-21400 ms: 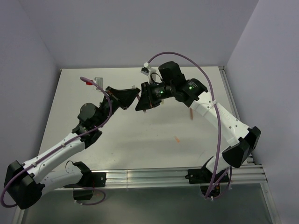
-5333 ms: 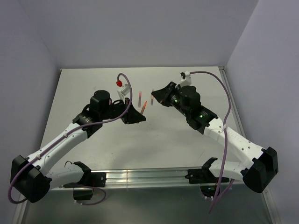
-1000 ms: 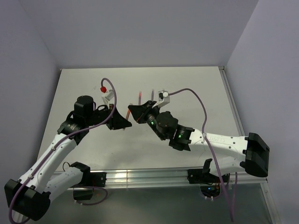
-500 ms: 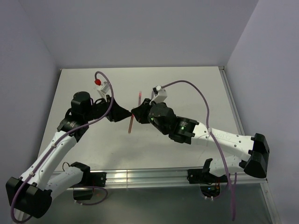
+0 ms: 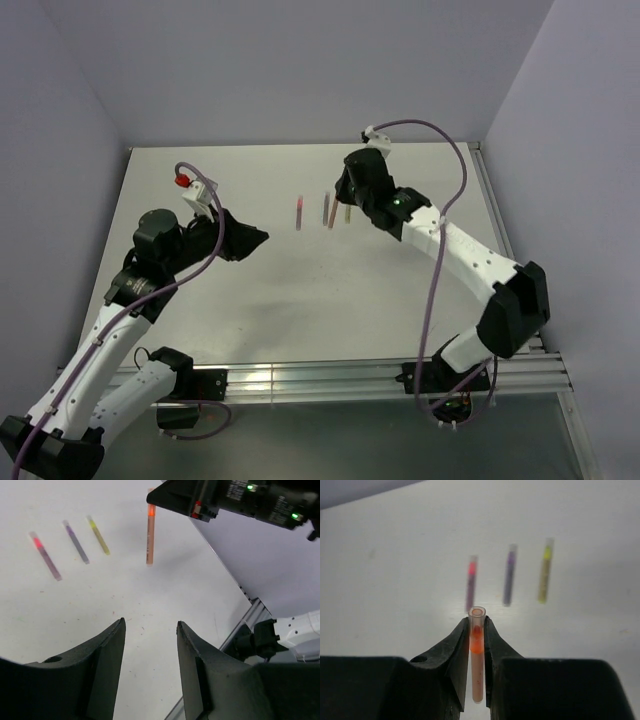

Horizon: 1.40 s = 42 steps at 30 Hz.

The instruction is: Insert the pens into the pen caps

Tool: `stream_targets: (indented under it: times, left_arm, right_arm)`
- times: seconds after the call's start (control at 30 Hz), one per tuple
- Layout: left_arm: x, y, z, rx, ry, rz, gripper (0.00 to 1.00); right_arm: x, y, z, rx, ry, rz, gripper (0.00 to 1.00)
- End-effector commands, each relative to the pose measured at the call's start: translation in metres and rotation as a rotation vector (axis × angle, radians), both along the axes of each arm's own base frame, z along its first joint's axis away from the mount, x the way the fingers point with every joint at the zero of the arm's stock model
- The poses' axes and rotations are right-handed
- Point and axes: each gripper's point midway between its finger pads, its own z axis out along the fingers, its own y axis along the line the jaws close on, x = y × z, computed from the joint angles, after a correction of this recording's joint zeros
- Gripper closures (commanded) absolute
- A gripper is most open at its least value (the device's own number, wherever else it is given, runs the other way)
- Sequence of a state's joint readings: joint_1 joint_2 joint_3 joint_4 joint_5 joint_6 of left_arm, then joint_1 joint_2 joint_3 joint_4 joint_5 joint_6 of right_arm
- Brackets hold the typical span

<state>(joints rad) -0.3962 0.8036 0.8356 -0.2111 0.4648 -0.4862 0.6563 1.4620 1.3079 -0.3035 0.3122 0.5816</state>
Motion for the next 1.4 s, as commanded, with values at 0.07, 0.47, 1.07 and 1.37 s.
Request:
stream_targets:
  times: [0.07, 0.47, 1.07, 1.37]
  left_arm:
    - [0.009, 0.014, -0.015, 0.044, 0.006, 0.094, 0.51]
    - [0.006, 0.017, -0.016, 0.049, -0.001, 0.099, 0.51]
    - [0.009, 0.016, -0.022, 0.053, 0.019, 0.098, 0.52]
    - [0.011, 0.016, -0.025, 0.054, 0.029, 0.098, 0.53]
  right_arm:
    - [0.050, -0.067, -0.073, -0.256, 0.196, -0.123, 1.00]
    - [0.121, -0.121, -0.159, -0.401, 0.429, -0.248, 1.00]
    - [0.141, -0.136, -0.199, -0.422, 0.510, -0.282, 0.81]
    - [0.140, -0.141, -0.197, -0.430, 0.503, -0.278, 0.58]
